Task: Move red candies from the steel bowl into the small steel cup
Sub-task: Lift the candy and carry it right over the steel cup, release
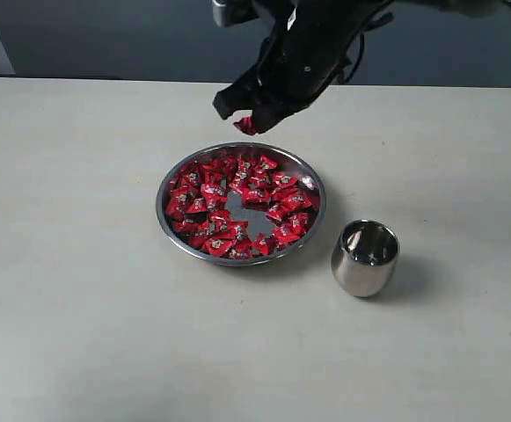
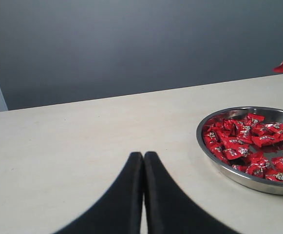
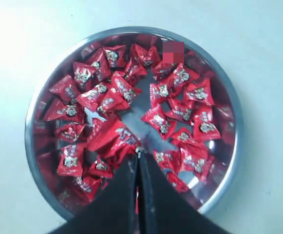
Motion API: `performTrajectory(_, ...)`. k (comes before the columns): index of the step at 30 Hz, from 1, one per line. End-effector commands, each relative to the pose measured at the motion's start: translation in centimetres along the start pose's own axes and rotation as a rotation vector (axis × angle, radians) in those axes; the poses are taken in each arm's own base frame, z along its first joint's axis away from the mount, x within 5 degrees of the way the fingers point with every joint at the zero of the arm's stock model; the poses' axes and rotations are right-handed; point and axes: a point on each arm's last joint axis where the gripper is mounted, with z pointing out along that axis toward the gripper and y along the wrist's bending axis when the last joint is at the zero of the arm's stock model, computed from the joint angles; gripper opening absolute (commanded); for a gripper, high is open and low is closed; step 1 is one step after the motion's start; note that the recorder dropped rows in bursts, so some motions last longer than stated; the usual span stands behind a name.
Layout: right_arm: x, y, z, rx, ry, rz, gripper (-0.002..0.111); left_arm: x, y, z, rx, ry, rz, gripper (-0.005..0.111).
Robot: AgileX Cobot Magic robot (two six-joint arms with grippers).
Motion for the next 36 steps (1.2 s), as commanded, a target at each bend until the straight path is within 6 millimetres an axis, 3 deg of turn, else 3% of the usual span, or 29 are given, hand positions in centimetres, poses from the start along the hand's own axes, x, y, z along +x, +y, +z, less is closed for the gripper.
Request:
performTrajectory(1,2.0,-0.2,-2.8,0.078,-0.004,0.053,-0.001,0.1,0.0,0.0,-0.001,-0.005,-0.002,0.002)
performTrajectory(7,7.9,0.2,-4.6,0.114,-0.032,0.109,-0.001,0.1,0.0,0.0,-0.001,-0.005,-0.002,0.002)
performTrajectory(11,11.6,0.0,-3.9,0.148,-0.051,0.157,-0.001,0.1,0.0,0.0,-0.001,-0.005,-0.002,0.002)
performTrajectory(15,13.8,-0.2,-2.6,0.170,-0.006,0.186,-0.001,0.1,0.0,0.0,-0.001,-0.005,-0.002,0.002)
performTrajectory(25,15.5,-0.8,-1.9,0.239,0.067,0.156,-0.001,0.1,0.0,0.0,-0.001,-0.005,-0.002,0.002)
performTrajectory(36,15.9,-1.3,-2.1,0.293,0.113,0.125,0.003,0.1,0.0,0.0,-0.001,-0.005,-0.002,0.002)
